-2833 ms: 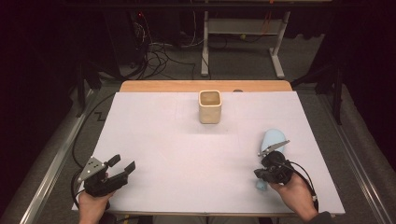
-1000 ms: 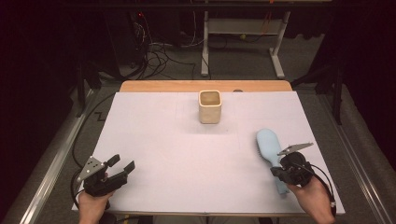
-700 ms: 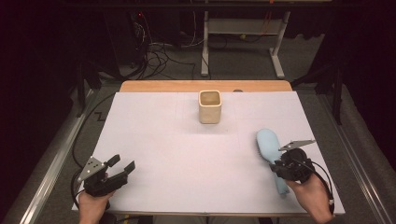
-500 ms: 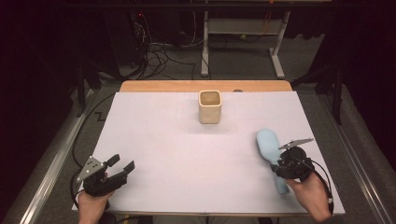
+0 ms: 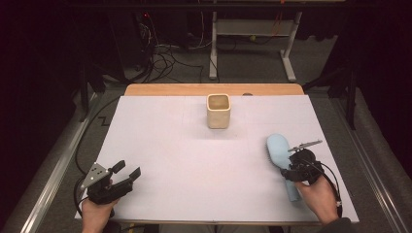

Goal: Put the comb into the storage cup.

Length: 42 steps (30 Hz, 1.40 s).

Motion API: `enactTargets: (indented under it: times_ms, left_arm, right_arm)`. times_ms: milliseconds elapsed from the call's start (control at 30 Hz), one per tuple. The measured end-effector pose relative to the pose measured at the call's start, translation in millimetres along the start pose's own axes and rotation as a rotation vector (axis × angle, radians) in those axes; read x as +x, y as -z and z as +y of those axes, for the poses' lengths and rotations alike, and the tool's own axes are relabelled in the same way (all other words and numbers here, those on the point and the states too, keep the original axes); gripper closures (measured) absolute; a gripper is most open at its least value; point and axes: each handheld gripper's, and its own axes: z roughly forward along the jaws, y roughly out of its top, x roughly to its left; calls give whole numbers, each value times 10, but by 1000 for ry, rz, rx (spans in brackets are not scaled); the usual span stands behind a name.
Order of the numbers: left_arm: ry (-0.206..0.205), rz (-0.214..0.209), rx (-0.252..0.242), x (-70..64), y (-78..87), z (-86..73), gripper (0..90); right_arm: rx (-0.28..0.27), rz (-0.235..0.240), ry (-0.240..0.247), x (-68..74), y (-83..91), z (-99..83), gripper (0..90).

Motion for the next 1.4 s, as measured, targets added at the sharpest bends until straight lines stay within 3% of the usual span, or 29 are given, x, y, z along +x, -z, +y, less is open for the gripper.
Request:
enactTargets:
  times_ms: [300,733,967,1400]
  left_arm:
    - [2,1,0,-1,-5,-1,324]
    - [1,-1,-1,0,1,1,324]
    - [1,1,-6,-7,2,6,325]
    - [8,5,-14,-21,-8,8,331]
  right_arm:
    - [34,19,-29,-21,-60,-60,580]
    - [59,20,-51,1,-229,52,586]
    - [66,3,-16,-13,-229,64,698]
    - [25,27,10,-24,-167,45,706]
